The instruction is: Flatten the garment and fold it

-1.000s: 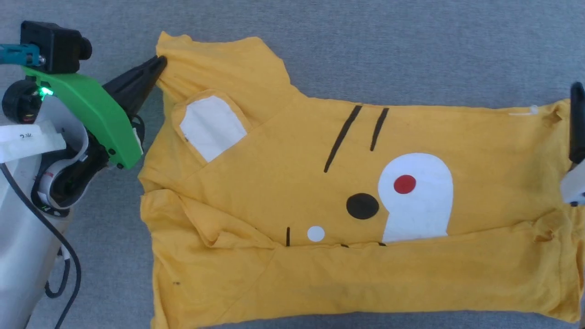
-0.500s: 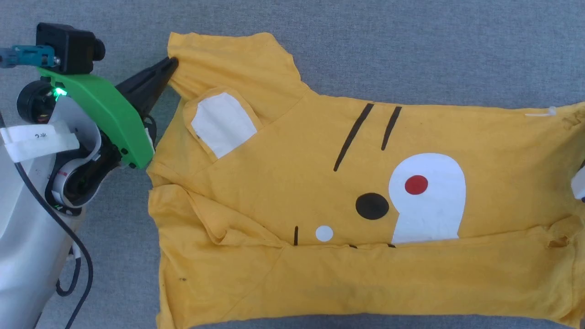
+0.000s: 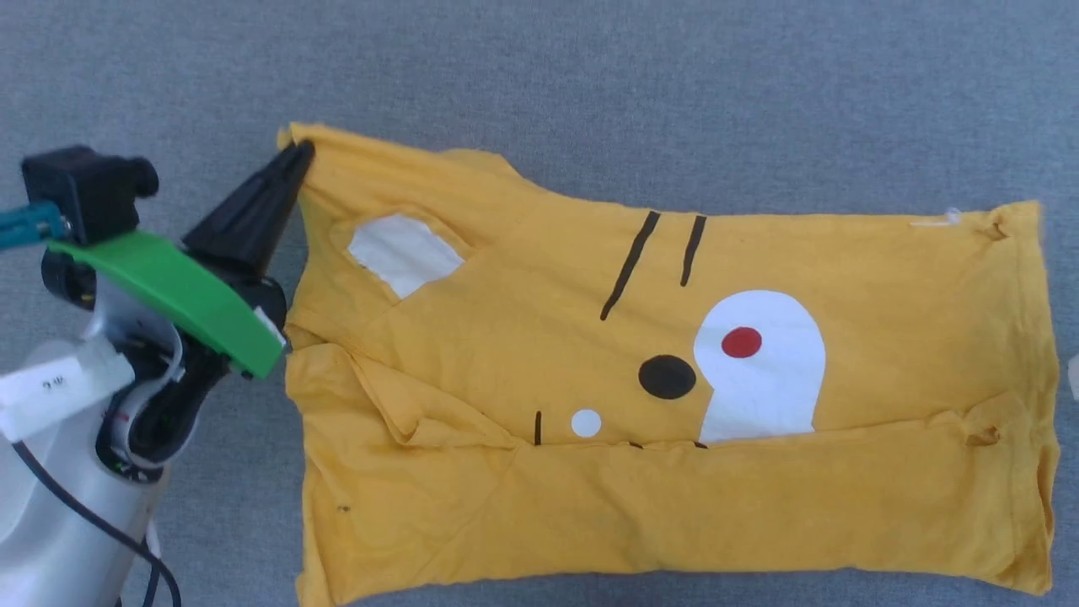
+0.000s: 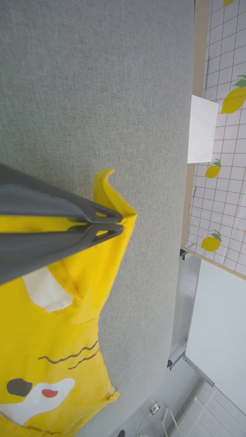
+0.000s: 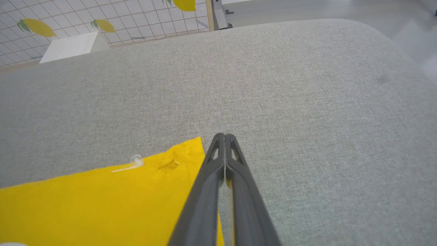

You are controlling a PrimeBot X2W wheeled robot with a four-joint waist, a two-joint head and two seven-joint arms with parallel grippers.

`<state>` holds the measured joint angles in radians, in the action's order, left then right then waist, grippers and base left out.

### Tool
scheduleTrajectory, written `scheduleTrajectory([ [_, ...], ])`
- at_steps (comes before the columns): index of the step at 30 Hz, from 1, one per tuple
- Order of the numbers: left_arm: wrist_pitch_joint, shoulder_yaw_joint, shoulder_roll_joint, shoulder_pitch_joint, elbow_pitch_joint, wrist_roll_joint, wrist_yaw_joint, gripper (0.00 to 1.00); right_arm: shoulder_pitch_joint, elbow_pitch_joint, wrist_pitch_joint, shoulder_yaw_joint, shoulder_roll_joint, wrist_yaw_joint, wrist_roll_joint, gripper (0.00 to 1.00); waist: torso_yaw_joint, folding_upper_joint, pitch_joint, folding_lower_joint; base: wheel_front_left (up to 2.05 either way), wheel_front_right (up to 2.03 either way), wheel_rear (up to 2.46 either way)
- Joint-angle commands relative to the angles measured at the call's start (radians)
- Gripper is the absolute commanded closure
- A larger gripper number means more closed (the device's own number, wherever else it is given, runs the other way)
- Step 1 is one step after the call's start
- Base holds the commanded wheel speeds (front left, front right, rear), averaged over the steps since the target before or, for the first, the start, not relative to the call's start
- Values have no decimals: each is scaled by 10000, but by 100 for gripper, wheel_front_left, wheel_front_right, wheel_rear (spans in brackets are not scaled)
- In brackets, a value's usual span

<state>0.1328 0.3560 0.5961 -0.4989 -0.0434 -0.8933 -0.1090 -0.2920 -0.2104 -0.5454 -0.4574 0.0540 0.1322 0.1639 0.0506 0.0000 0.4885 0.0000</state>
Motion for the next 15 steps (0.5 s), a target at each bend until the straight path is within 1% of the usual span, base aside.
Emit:
scheduleTrajectory([
  [1, -75, -17, 71, 125, -25, 37, 36, 100, 105, -32, -42, 33, 6, -15, 28, 0, 22, 0, -83, 0, 0, 0, 0],
  [5, -47, 57, 29, 118, -76, 56, 72, 100, 67, 59, -420, 347, 164, -15, 148, 0, 17, 0, 122, 0, 0, 0, 0],
  [8, 42, 106, 61, -45, -123, 109, 74, 100, -94, 184, -788, 662, 422, -15, 163, 0, 29, 0, 386, 0, 0, 0, 0],
  [15, 200, 204, 88, -397, -138, 158, 54, 100, -681, 624, -1124, 862, 739, -15, 104, 0, 109, 0, 858, 0, 0, 0, 0],
])
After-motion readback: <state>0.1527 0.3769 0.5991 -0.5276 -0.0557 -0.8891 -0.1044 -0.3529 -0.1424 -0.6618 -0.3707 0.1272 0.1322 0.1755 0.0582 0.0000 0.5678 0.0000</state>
